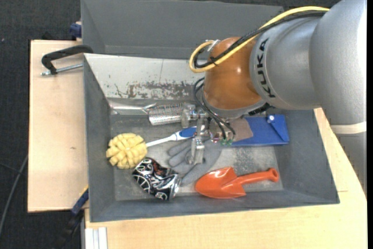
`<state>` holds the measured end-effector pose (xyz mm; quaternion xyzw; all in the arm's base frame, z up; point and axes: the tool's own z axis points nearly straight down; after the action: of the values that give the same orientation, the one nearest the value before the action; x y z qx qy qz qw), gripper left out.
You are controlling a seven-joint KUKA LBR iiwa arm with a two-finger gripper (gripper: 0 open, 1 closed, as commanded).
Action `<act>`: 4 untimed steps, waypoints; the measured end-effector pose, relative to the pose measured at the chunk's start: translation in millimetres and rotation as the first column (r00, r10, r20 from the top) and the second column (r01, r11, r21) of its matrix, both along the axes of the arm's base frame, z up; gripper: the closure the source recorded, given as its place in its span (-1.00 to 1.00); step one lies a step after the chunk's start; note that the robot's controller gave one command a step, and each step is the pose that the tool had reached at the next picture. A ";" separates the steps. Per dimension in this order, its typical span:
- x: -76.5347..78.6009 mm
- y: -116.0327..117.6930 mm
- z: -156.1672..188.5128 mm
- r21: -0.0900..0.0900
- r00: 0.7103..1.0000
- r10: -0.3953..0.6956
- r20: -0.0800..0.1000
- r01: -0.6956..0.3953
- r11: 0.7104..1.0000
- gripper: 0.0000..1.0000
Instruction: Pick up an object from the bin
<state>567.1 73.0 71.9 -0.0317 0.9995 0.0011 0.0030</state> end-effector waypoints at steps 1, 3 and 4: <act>-0.3 -0.1 -0.9 0.001 1.000 -0.020 -0.003 0.020 1.000 -1.00; 0.4 1.7 1.6 0.003 1.000 0.001 -0.001 -0.001 1.000 1.00; -0.9 1.6 5.2 0.003 1.000 0.001 -0.005 -0.001 1.000 1.00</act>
Offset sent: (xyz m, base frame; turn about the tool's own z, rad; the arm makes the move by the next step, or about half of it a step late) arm 0.0000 0.0000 0.0000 0.0000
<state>566.2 74.6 77.1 -0.0321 0.9995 0.0025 0.0006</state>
